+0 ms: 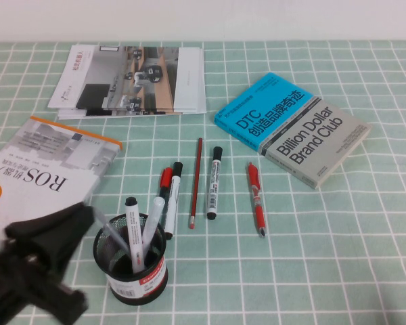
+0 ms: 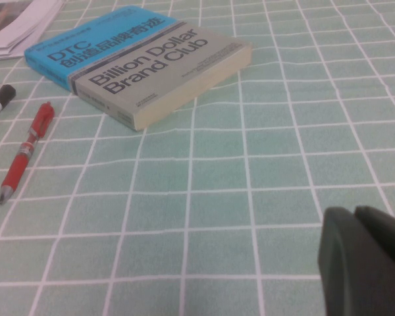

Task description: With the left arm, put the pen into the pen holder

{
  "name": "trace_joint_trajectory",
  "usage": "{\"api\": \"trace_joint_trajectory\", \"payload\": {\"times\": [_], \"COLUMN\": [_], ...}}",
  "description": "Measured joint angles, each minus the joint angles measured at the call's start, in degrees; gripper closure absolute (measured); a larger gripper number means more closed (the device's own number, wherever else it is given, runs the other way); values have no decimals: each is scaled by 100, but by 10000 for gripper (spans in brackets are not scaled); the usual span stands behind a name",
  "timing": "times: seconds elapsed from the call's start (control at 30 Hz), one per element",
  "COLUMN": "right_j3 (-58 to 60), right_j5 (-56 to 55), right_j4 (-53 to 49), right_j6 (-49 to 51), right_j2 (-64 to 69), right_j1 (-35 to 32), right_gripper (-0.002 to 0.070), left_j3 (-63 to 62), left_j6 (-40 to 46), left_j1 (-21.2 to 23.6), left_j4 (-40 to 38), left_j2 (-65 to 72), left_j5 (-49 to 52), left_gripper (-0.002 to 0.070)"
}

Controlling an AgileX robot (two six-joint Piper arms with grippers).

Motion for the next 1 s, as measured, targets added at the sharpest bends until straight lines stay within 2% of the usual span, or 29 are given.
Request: {"api": "trace_joint_trajectory", "payload": {"times": [0.23, 0.47, 0.9, 1.0], "right_j3": [0, 0, 0, 0], "right_j5": [0, 0, 0, 0], "right_j4": [0, 0, 0, 0], "right_j6": [0, 0, 0, 0], "right_j2": [0, 0, 0, 0], "right_j1": [0, 0, 0, 0], "right_gripper": [696, 696, 696, 696], "left_j3": [-194, -194, -133, 43], "left_j6": [-139, -553, -534, -196], "left_j1": [0, 0, 15, 414], "left_j4": [-19, -40, 349, 183], "left_j2": [-1468, -1869, -1874, -2017], "left_j5": [1664, 2820, 2806, 2584], "left_gripper": [675, 676, 677, 677]}}
